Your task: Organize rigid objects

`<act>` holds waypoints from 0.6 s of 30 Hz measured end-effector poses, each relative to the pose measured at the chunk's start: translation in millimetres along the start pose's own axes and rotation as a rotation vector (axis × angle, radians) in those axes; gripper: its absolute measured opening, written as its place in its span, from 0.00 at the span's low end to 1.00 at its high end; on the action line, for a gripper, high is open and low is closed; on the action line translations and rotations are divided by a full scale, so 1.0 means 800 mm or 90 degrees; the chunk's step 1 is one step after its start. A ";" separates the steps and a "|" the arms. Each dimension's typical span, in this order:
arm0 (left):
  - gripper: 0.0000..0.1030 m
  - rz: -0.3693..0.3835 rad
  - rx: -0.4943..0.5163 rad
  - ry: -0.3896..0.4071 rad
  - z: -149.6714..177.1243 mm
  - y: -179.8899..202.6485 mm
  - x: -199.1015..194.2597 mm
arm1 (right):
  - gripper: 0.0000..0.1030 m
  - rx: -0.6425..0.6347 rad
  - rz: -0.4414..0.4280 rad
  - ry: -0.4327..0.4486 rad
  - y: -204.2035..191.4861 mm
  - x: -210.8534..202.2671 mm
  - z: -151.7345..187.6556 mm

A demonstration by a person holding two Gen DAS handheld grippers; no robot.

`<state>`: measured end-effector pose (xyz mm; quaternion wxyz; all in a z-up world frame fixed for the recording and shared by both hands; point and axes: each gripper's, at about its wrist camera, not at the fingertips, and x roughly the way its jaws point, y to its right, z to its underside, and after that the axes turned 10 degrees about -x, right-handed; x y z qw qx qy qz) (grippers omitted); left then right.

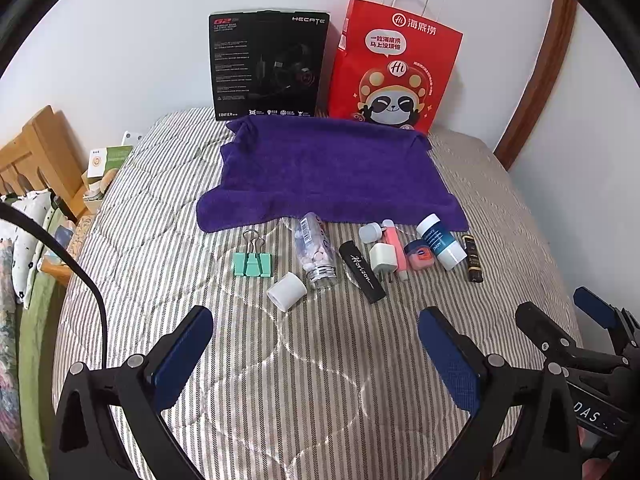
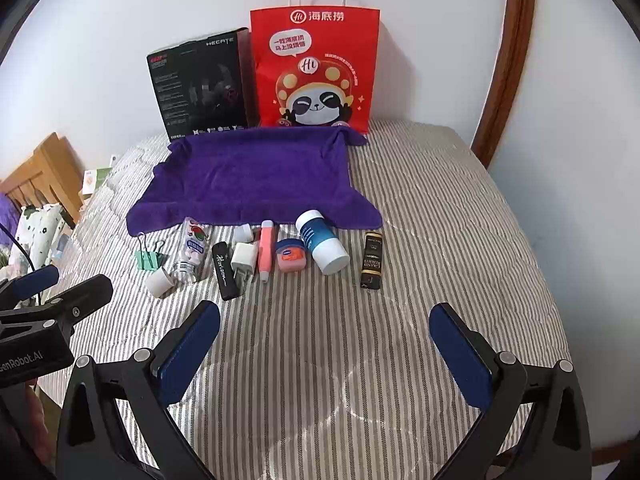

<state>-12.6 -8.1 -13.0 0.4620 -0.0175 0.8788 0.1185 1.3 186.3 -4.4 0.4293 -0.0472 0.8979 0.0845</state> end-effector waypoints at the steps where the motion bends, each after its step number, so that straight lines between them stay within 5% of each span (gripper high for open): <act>1: 1.00 0.003 0.002 0.001 0.001 -0.004 -0.004 | 1.00 0.000 0.000 -0.001 -0.001 0.000 0.000; 18: 1.00 0.000 -0.003 -0.007 0.007 -0.011 -0.001 | 1.00 -0.007 -0.002 -0.002 -0.004 0.001 -0.002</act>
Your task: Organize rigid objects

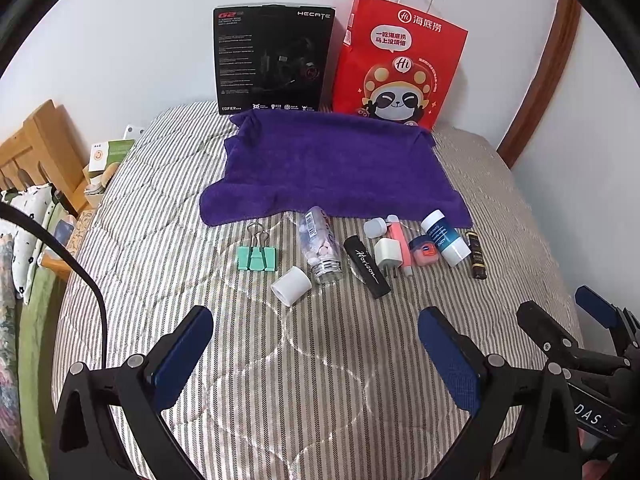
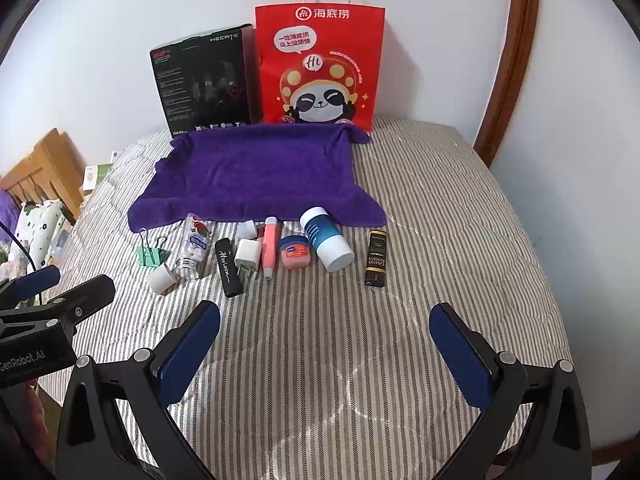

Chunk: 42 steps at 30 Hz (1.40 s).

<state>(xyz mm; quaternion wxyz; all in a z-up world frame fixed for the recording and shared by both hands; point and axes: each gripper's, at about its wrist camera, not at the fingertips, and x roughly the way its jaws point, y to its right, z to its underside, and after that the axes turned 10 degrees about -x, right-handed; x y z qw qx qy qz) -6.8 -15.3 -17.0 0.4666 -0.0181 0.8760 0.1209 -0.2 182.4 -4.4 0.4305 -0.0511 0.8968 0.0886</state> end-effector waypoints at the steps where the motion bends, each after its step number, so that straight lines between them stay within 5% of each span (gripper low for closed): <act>1: 1.00 0.001 0.000 -0.001 -0.001 -0.001 -0.001 | 1.00 0.000 0.000 0.000 0.000 0.000 0.000; 42: 1.00 0.004 -0.005 -0.013 0.001 -0.006 -0.002 | 1.00 -0.009 -0.007 0.003 -0.011 -0.007 0.002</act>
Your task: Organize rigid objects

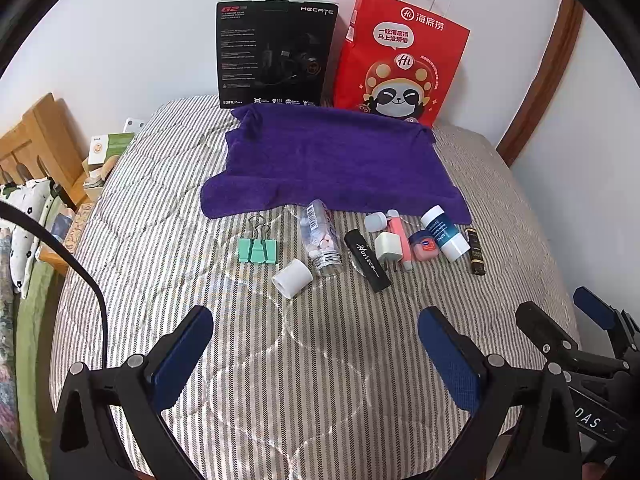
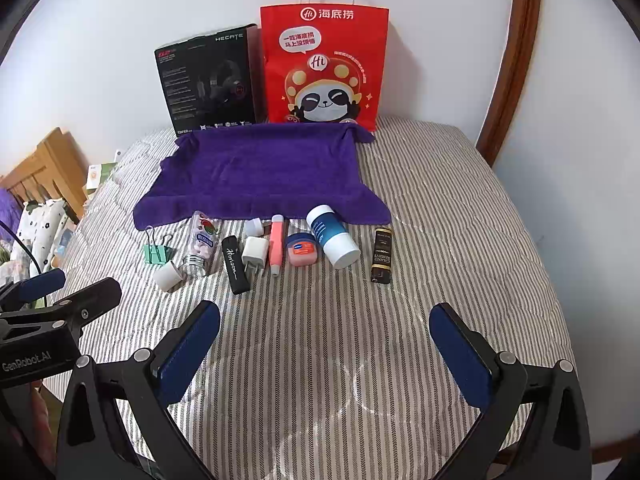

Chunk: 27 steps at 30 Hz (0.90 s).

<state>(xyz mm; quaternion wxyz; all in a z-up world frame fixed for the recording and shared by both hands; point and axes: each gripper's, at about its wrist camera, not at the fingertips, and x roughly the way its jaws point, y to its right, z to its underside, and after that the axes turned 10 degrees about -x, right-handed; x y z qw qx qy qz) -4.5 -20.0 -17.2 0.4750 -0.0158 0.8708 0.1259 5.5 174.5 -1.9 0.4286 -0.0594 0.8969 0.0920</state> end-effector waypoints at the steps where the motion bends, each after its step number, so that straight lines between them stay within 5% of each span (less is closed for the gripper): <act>1: 1.00 0.000 0.000 0.000 0.000 0.000 0.000 | 1.00 0.000 0.000 0.000 0.000 0.000 0.000; 15: 1.00 0.000 0.000 0.000 -0.002 -0.001 -0.001 | 1.00 0.003 -0.004 0.001 0.001 -0.003 0.000; 27: 1.00 -0.053 0.004 0.018 -0.007 -0.018 0.022 | 1.00 0.001 -0.016 0.007 0.010 0.003 0.002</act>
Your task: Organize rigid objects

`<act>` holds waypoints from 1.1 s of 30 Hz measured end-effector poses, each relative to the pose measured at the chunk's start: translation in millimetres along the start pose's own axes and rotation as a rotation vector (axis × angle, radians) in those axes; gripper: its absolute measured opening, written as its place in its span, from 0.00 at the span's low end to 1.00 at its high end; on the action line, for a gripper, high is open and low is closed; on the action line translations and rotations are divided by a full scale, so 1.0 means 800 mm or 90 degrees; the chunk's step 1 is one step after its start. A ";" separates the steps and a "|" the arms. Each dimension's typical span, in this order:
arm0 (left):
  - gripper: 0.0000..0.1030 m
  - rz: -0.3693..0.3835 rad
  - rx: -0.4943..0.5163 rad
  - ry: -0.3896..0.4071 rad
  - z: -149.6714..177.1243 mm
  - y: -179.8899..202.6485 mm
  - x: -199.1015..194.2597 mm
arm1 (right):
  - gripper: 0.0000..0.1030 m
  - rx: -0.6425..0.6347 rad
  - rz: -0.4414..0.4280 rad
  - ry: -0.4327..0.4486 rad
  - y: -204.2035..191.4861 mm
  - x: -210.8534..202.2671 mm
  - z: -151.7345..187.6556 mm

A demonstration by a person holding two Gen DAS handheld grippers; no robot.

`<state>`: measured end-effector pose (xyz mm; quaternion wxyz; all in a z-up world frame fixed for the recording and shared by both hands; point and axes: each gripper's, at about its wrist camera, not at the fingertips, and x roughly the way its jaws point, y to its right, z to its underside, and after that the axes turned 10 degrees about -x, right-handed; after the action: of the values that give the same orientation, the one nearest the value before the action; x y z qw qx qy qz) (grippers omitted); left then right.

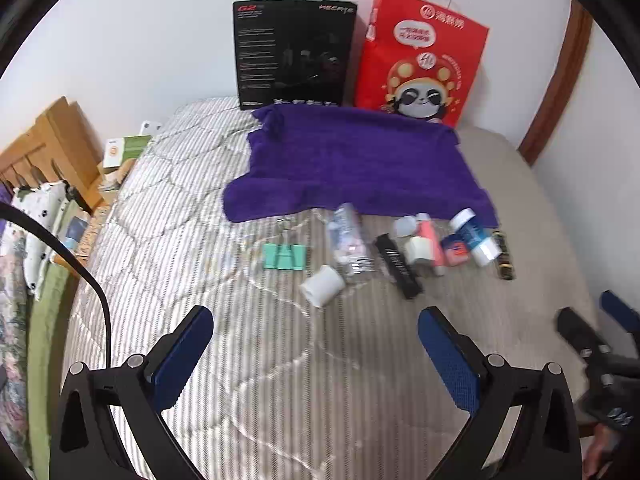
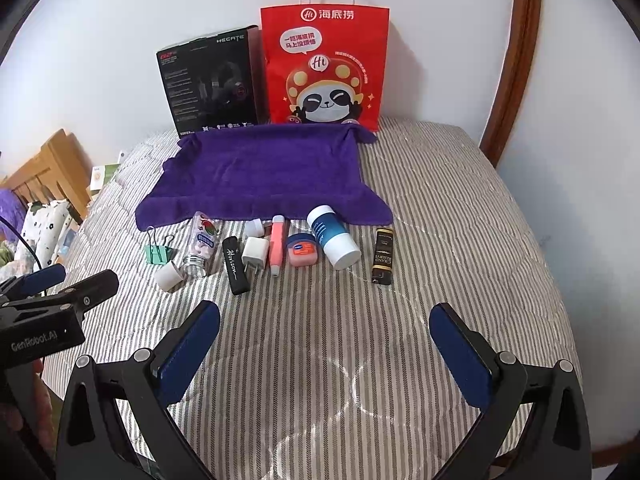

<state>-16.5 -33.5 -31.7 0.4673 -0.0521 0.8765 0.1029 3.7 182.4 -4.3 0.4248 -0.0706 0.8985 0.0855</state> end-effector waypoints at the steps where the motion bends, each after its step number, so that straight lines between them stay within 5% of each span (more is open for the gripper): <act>1: 1.00 -0.007 0.001 0.002 0.001 -0.003 0.006 | 1.00 0.000 -0.002 0.001 0.002 0.002 0.001; 21: 0.99 -0.001 -0.016 -0.029 -0.035 -0.042 0.139 | 1.00 0.008 -0.036 -0.065 0.037 0.090 0.024; 33: 0.75 -0.016 0.030 -0.053 -0.042 -0.039 0.186 | 1.00 0.026 -0.037 -0.100 0.053 0.133 0.025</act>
<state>-120.8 -70.6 -141.5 0.5059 -0.0479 0.8577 0.0783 -56.6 222.3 -94.9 0.4977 -0.0814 0.8614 0.0604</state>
